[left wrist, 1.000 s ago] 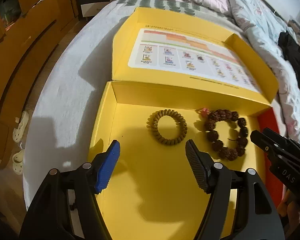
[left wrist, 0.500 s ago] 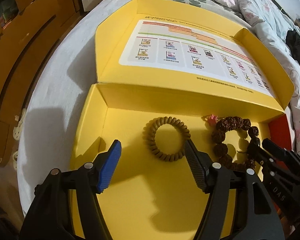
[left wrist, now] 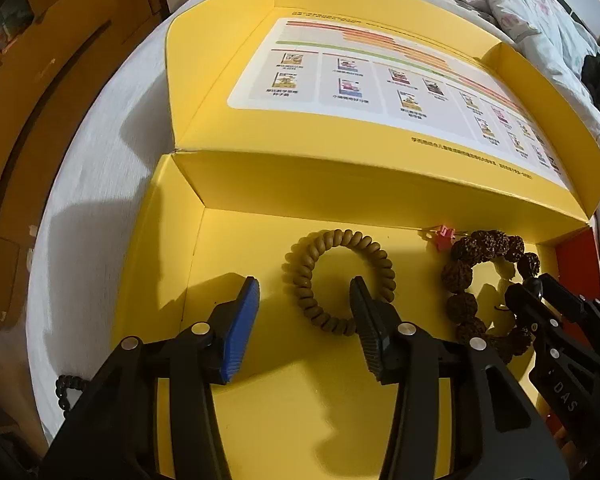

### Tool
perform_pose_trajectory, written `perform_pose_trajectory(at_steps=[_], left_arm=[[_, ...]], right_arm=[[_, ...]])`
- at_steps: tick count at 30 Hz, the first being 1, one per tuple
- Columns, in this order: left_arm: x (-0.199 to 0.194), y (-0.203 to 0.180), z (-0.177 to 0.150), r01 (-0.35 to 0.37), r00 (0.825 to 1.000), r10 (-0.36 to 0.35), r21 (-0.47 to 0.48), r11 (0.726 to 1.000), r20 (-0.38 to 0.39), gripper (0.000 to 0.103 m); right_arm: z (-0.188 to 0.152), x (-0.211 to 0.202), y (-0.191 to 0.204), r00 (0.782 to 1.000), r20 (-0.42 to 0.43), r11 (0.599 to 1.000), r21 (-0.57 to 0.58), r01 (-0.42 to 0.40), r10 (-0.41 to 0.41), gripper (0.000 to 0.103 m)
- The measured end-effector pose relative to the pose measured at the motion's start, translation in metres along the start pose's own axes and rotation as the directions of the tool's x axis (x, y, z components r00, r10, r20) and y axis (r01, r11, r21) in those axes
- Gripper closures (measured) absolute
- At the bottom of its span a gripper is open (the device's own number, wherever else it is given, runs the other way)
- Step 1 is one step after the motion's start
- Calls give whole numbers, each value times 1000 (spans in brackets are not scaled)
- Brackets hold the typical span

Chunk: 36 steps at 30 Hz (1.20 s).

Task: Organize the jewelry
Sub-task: 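Move the right tool to the brown seed bracelet while the left tool reaches the coil hair tie, then grasp the brown seed bracelet with the right tool while the left tool grasps the brown coil hair tie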

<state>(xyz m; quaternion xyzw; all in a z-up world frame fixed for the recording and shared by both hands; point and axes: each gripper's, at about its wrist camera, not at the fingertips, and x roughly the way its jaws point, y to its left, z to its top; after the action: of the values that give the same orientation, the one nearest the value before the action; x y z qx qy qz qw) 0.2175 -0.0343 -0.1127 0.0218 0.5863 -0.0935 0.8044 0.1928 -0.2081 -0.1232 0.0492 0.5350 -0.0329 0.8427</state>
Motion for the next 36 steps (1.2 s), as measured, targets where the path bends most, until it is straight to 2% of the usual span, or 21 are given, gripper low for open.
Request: perform_pose_trajectory(at_steps=[2, 7, 9, 11, 12, 17, 25, 36], left_arm=[[0, -2, 1, 4, 1000, -4, 1, 1000, 5, 57], [0, -4, 0, -25, 1000, 25, 23, 999, 17, 70], [0, -3, 1, -25, 1000, 25, 26, 999, 18, 85], [1, -2, 1, -16, 1000, 16, 27, 1000, 12, 91], [2, -2, 1, -16, 1000, 15, 31, 999, 12, 92], [3, -2, 1, -8, 1000, 8, 28, 1000, 16, 93], [-3, 6, -3, 31, 1000, -31, 2, 1000, 6, 93], [-36, 8, -7, 54, 997, -55, 7, 998, 56, 93]], right_arm=[[0, 1, 1, 1000, 1, 1000, -8, 6, -6, 51], [-1, 3, 9, 999, 0, 998, -37, 44, -44, 55], [-1, 3, 10, 999, 1, 998, -42, 45, -45, 60], [-1, 3, 10, 998, 2, 997, -50, 59, -59, 69], [-2, 2, 10, 998, 3, 997, -54, 62, -62, 74], [-2, 1, 7, 999, -3, 998, -49, 48, -48, 82], [0, -10, 2, 1000, 0, 999, -23, -26, 26, 83], [4, -61, 7, 992, 74, 995, -16, -100, 101, 83]])
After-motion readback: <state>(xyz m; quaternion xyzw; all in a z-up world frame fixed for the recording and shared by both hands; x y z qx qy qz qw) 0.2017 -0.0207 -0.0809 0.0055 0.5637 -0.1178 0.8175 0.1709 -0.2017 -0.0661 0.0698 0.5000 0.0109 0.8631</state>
